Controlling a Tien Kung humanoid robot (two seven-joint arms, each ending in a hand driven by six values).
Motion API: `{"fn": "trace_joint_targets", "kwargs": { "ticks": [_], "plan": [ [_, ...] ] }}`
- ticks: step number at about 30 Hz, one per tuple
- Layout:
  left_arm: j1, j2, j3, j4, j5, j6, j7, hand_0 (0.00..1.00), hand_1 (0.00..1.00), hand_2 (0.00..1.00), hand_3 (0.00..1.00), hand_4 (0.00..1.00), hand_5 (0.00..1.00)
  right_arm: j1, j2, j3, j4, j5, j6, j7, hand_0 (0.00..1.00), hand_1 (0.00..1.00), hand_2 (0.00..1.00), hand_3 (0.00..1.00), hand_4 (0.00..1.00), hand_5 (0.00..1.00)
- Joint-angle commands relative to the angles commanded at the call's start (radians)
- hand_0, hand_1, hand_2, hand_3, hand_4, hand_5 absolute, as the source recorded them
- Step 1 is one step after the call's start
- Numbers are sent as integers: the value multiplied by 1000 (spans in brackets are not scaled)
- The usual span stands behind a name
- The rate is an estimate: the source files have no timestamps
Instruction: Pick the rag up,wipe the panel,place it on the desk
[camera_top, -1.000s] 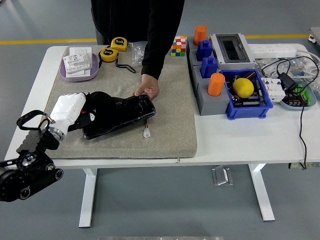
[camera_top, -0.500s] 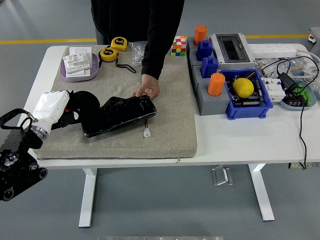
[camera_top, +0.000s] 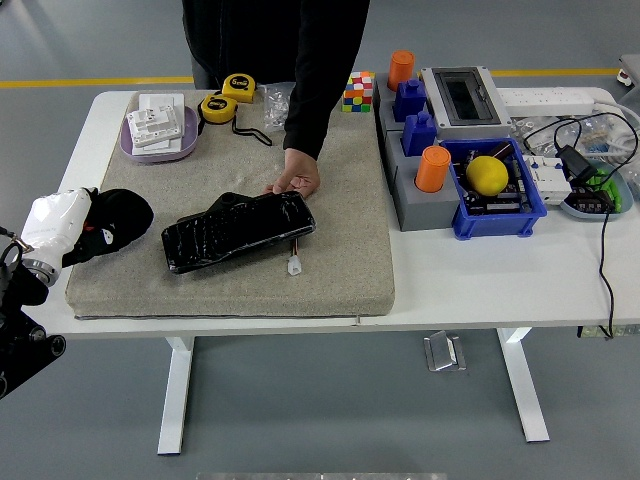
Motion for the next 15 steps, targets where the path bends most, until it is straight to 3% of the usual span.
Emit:
{"fn": "trace_joint_targets", "kwargs": {
  "ticks": [7,15],
  "plan": [
    [-1,-36,4,80,-81,0,-52,188,126,486,463,281,2,5,2,-5,1,3,1,-3,752,566,698,591,995,541],
    [1,-52,-2,73,-119,0,-74,193,150,491,474,263,2,7,1,-5,0,0,1,-5,753,565,698,591,995,540]
  ]
}}
